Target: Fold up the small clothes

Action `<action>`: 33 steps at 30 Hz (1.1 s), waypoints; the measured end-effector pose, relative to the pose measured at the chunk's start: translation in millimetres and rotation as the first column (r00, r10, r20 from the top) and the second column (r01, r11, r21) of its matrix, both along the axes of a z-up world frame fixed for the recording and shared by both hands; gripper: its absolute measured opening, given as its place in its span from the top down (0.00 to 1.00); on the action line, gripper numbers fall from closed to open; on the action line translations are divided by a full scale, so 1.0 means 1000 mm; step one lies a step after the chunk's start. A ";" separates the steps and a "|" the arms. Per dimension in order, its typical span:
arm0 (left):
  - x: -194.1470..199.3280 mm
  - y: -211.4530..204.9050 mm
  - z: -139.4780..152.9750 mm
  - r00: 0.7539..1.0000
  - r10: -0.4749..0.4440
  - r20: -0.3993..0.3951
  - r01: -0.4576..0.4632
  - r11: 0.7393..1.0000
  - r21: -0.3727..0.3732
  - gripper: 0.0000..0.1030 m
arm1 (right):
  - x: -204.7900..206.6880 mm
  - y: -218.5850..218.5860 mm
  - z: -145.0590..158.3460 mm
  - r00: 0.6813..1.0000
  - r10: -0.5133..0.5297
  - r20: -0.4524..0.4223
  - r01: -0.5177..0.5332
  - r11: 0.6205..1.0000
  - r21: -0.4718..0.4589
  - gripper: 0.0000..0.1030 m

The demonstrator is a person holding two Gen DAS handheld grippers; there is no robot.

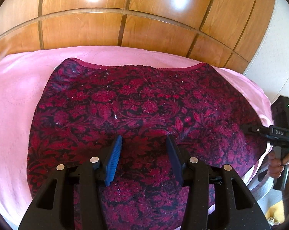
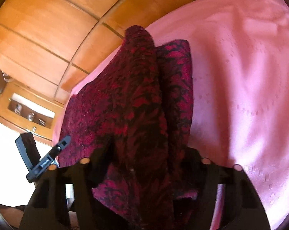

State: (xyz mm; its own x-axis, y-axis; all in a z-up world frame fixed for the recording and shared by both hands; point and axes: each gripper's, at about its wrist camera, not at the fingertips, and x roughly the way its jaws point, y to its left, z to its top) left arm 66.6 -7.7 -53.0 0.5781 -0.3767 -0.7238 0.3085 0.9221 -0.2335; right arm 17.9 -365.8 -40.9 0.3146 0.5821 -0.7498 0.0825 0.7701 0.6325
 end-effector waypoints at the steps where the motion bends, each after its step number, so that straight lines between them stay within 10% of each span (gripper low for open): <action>1: 0.001 0.000 -0.001 1.000 0.001 -0.003 -0.001 1.000 -0.002 0.54 | -0.002 0.007 0.006 1.000 0.021 0.007 -0.021 0.999 -0.026 0.51; 12: 0.008 0.018 -0.004 0.999 -0.003 -0.044 -0.002 0.994 -0.111 0.56 | 0.008 0.039 0.059 0.996 0.042 0.077 -0.046 0.997 0.056 0.69; 19: 0.022 0.050 -0.016 0.994 0.027 -0.105 -0.054 0.963 -0.264 0.74 | 0.026 0.119 0.117 0.964 0.143 0.226 -0.183 0.969 0.165 0.73; 26: 0.017 0.072 -0.020 0.993 0.035 -0.109 -0.071 0.935 -0.347 0.75 | 0.040 0.215 0.109 0.936 0.275 0.222 -0.313 0.936 0.160 0.74; 33: -0.007 0.165 -0.014 0.977 0.153 -0.151 -0.212 0.796 -0.566 0.75 | 0.037 0.258 0.101 0.903 0.363 0.229 -0.384 0.921 0.058 0.74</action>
State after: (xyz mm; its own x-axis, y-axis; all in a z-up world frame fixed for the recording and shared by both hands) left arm 60.1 157.2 -66.7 0.6203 -0.6349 -0.4606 0.0975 0.6451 -0.7579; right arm 54.9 -108.1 60.3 0.2026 0.7555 -0.6230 -0.3415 0.6508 0.6781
